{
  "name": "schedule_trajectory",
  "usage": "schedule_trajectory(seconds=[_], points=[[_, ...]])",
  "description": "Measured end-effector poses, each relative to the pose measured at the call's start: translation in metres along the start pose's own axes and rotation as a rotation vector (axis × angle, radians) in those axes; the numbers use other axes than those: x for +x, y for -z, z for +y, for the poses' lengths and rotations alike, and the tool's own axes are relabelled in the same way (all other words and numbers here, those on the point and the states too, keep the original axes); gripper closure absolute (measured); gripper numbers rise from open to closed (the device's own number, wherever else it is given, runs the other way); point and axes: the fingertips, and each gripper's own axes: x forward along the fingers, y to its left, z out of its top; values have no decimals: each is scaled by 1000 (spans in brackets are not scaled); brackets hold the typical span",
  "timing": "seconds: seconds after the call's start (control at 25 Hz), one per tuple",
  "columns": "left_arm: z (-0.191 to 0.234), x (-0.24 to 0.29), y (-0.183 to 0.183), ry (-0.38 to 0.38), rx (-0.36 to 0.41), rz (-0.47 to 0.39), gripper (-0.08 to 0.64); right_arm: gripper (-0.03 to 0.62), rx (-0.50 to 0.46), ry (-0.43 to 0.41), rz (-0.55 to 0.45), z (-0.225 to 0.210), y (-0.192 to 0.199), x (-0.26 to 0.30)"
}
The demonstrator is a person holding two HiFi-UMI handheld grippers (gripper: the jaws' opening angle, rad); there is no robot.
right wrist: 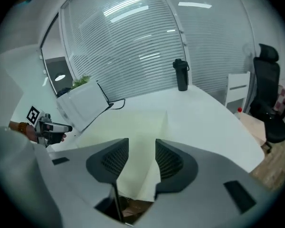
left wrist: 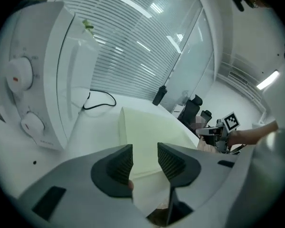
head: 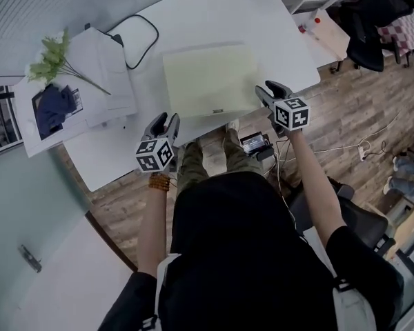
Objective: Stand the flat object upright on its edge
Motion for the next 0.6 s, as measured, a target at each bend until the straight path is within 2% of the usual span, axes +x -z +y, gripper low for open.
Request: schedule_trajectory(seconds=[0.28, 0.6], points=[[16, 23, 26, -56, -97, 85, 377, 416, 81, -80, 81, -14, 21, 32], [9, 35, 34, 5, -167, 121, 365, 416, 133, -137, 123, -15, 33, 45]])
